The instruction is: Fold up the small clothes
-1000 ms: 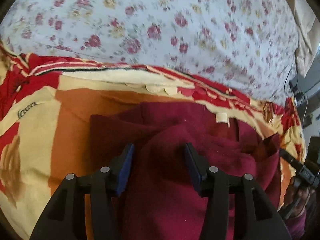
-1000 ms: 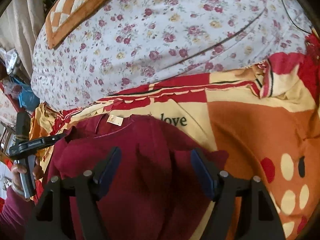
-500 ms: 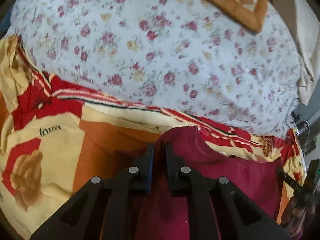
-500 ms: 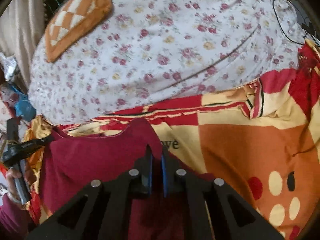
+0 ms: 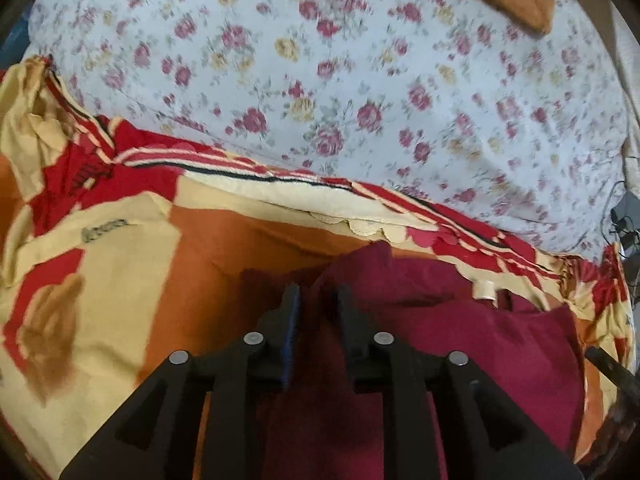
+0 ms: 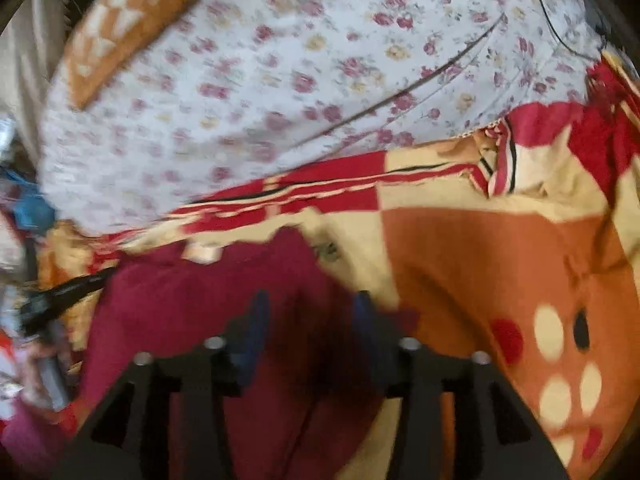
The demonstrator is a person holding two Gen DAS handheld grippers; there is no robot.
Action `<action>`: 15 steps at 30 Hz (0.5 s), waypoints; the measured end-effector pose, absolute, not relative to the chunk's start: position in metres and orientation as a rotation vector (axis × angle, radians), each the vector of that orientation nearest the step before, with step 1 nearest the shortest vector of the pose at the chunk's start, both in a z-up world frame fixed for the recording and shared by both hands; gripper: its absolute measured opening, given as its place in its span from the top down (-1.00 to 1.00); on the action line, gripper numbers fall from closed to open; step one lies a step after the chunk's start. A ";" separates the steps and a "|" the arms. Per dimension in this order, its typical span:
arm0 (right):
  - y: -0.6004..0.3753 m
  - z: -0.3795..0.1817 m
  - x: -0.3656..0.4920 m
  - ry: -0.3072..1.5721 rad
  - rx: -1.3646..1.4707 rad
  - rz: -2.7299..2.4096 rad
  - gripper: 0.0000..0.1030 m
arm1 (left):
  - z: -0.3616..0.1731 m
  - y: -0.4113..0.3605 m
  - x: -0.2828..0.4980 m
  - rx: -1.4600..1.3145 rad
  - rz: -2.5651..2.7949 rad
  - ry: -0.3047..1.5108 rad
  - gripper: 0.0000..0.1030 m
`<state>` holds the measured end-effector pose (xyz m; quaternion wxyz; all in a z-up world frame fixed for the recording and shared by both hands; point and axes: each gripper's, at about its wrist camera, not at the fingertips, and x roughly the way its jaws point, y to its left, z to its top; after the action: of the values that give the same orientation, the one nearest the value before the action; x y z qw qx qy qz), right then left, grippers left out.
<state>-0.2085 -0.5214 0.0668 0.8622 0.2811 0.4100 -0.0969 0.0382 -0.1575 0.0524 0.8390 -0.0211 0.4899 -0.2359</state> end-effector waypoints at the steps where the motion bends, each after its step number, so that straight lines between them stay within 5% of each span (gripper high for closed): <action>1: -0.515 0.075 -0.222 0.858 0.591 -0.170 0.00 | 0.058 -0.154 0.032 -0.042 -0.509 1.025 0.77; 10: -0.446 0.062 -0.289 0.956 0.567 -0.010 -0.06 | 0.068 -0.124 -0.034 -0.020 -0.585 1.033 0.72; 11: -0.438 0.055 -0.287 0.969 0.549 0.000 0.12 | 0.063 -0.125 -0.040 0.007 -0.580 1.037 0.71; 12: -0.432 0.050 -0.285 0.980 0.525 -0.004 0.71 | 0.059 -0.126 -0.045 0.035 -0.570 1.040 0.71; 15: -0.425 0.052 -0.286 0.994 0.471 -0.027 0.86 | 0.051 -0.124 -0.055 0.114 -0.524 1.030 0.71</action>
<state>-0.2863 -0.4250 0.0521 0.8523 0.2239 0.4725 -0.0128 -0.0554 -0.1235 0.0512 0.8362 0.0539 0.4864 -0.2475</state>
